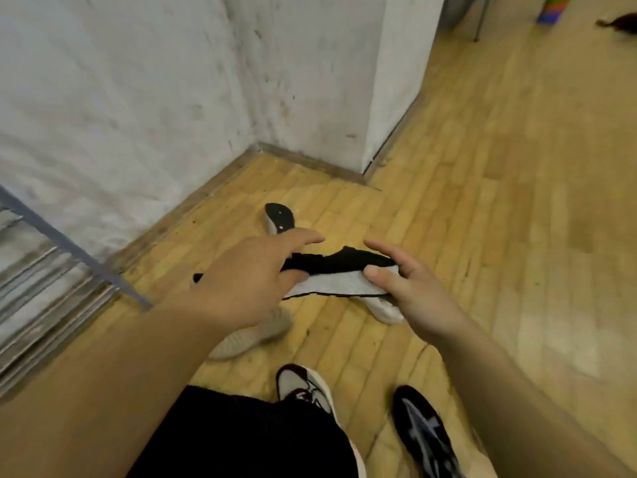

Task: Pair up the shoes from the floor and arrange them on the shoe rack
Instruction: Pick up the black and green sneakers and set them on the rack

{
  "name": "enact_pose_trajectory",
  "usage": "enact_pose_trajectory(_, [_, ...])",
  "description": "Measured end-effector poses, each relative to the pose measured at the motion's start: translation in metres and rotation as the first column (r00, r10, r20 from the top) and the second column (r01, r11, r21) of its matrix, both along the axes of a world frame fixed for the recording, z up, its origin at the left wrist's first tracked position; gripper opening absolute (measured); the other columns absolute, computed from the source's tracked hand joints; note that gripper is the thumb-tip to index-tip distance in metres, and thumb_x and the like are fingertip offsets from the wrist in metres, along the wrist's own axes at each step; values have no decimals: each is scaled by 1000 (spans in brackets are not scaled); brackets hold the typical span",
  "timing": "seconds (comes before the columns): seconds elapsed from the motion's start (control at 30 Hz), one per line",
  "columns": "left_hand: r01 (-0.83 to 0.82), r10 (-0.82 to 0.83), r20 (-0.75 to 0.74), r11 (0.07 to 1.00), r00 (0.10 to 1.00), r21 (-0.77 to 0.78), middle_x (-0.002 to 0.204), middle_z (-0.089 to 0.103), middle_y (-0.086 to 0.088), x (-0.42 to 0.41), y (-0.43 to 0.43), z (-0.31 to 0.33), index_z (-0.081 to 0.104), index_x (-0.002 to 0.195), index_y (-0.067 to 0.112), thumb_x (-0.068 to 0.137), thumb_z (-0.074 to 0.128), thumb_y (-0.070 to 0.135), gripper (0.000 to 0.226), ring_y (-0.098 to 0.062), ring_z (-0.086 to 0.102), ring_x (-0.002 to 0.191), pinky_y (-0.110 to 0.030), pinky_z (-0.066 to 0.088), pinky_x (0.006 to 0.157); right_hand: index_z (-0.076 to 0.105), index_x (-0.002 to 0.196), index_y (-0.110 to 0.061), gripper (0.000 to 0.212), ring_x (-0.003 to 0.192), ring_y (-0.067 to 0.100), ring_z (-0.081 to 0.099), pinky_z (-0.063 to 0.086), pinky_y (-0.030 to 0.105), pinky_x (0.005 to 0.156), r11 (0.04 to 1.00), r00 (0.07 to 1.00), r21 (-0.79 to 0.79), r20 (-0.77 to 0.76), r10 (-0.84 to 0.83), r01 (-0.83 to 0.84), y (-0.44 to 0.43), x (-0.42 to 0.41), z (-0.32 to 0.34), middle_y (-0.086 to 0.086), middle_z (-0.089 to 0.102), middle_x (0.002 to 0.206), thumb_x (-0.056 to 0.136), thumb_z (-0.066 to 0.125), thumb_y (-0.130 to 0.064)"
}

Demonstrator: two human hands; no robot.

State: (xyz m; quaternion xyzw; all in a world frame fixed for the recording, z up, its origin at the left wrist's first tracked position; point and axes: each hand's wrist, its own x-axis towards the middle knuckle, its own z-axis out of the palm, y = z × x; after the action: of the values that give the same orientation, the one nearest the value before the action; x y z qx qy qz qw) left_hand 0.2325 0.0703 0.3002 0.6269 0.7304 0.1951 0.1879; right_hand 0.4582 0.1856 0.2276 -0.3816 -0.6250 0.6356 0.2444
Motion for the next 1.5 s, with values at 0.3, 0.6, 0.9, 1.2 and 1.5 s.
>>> enact_pose_trajectory(0.3, [172,-158,92,969,983,-179,119,68,25,65,8,-41,60,131,53,99,65,25,43,2,61,107,-29,52,94,68,128,-50,55,120,12,64,56,39,101,997,982,-77,190,27,-12,-17,93,-36,-14,65,133,74,82,-52])
enact_pose_trajectory(0.6, [7,5,80,989,997,-148,111,68,25,34,-6,-39,64,124,49,99,66,25,35,1,62,101,-21,48,83,74,118,-36,33,98,-4,66,53,16,81,1000,989,-23,146,-10,13,-26,41,-24,-13,72,112,88,81,-25])
enact_pose_trajectory(0.9, [-220,211,143,974,967,53,101,67,24,-6,-38,0,70,118,46,99,66,19,33,5,60,93,-12,41,74,77,116,-36,27,101,8,70,57,28,88,998,999,40,25,38,-39,-39,-32,9,-11,76,108,94,75,-20])
enact_pose_trajectory(1.2, [-493,499,49,829,865,263,96,71,30,-99,-197,90,69,103,54,91,75,12,43,11,62,93,1,38,73,75,119,-41,30,102,-1,67,50,23,91,817,870,338,14,492,-467,-107,-196,107,-18,74,110,91,79,-33])
enact_pose_trajectory(1.5, [-832,845,77,498,529,243,84,68,32,-113,-412,67,62,95,60,89,80,17,47,15,61,85,-2,41,68,62,135,-46,44,111,10,66,55,28,92,147,327,375,478,816,-915,-264,-327,152,-17,67,124,92,71,-55])
